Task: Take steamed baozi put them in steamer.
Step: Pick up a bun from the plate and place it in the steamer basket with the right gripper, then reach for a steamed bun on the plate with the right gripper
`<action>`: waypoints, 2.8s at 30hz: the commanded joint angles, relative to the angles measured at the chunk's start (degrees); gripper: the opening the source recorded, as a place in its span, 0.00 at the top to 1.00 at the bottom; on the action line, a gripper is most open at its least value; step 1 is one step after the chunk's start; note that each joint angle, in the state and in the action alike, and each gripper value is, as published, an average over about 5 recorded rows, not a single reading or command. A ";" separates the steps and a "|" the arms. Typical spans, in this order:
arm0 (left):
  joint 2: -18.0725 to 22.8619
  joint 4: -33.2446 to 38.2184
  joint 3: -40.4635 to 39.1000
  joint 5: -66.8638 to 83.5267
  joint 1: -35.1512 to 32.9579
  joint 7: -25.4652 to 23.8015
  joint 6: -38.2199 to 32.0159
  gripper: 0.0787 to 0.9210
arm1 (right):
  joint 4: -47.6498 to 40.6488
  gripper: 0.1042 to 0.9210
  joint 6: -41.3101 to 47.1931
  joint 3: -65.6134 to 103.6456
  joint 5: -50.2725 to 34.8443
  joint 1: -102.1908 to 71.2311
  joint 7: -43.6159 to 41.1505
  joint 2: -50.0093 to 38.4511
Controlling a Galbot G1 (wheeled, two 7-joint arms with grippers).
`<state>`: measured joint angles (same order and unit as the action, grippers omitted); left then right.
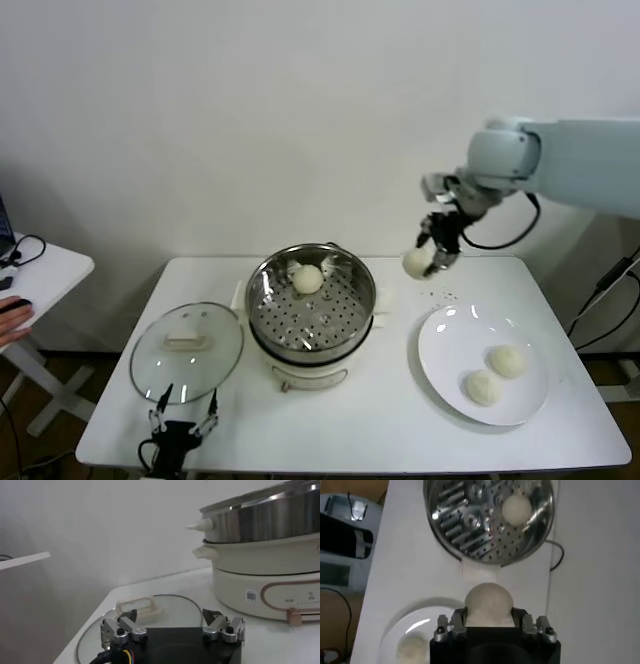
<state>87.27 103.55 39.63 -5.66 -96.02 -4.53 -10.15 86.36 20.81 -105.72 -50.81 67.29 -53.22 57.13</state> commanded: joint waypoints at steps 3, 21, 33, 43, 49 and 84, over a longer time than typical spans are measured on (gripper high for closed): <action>-0.02 -0.14 0.12 0.07 0.18 -0.03 -0.03 0.12 | -2.60 0.38 4.52 10.28 -5.27 -6.41 2.71 13.73; -0.08 -0.55 0.63 0.25 0.34 -0.05 -0.10 0.12 | -18.57 0.38 5.35 14.90 2.48 -25.13 5.83 26.41; -0.02 -0.88 0.74 0.27 0.56 -0.05 -0.23 0.12 | -23.47 0.38 4.24 14.86 8.15 -29.69 6.75 29.71; -0.02 -1.09 0.75 0.30 0.59 -0.08 -0.35 0.12 | -25.87 0.38 4.04 14.68 9.31 -31.75 6.82 30.87; 0.04 -1.15 0.74 0.28 0.67 -0.08 -0.34 0.12 | -25.83 0.38 4.06 14.89 9.08 -32.35 6.83 31.07; -0.13 0.88 0.76 0.73 0.35 -0.13 -0.09 0.12 | 12.00 0.12 -6.95 -17.04 16.24 4.05 -4.77 -22.83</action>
<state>87.23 104.52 40.35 -5.08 -95.64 -4.64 -10.21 88.20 17.19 -107.28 -42.35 63.29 -55.43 54.39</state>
